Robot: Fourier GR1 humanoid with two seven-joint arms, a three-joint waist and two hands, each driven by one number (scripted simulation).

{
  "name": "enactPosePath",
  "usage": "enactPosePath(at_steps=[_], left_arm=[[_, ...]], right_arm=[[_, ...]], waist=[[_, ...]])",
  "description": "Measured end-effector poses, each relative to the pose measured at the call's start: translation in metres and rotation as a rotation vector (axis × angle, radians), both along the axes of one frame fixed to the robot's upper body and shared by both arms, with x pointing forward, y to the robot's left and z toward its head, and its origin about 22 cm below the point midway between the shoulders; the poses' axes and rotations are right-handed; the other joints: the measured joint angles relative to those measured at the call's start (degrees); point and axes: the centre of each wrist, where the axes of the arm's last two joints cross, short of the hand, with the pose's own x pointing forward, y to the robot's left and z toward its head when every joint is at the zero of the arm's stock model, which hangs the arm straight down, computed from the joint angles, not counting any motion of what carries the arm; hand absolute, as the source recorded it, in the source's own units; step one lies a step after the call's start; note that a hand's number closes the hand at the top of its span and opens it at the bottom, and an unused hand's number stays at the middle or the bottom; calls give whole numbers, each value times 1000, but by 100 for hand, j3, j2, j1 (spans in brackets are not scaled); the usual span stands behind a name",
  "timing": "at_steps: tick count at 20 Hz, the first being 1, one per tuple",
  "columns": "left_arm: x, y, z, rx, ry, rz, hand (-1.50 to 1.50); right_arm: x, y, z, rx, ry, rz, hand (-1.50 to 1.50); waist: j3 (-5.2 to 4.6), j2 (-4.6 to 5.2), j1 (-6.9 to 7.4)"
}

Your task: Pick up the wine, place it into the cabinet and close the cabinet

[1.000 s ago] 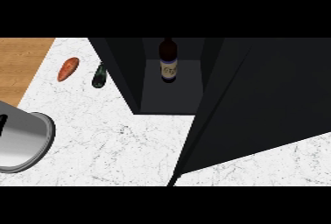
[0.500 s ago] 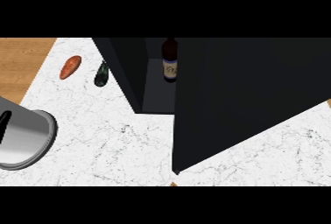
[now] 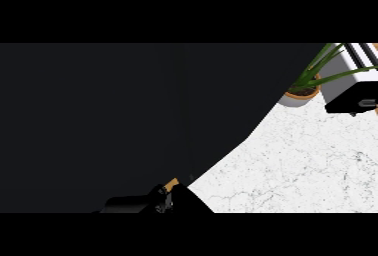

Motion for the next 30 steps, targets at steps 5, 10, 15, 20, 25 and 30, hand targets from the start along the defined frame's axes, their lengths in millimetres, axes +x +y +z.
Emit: enactPosePath(at_steps=[5,10,15,20,25,30], left_arm=[[3,-1,-2,-7,2,11,-150],[5,1,2,-3,5,25,-150],[8,2,-4,4,-5,41,-150],[10,5,-2,3,-4,44,-150],[11,1,-5,11,-2,45,-150],[16,-1,2,9,0,33,-150]], right_arm=[[42,40,27,3,-25,-30,150],[86,63,41,-53,-104,-103,150],[131,68,52,-79,-129,-172,150],[164,65,48,-97,-113,-178,150],[179,60,40,-95,-135,-144,150],[189,55,31,-97,-185,-130,150]], waist=[[4,1,-4],[8,0,-56],[9,-3,-119],[-3,-49,-133],[-15,-147,-127],[-24,-224,-99]])
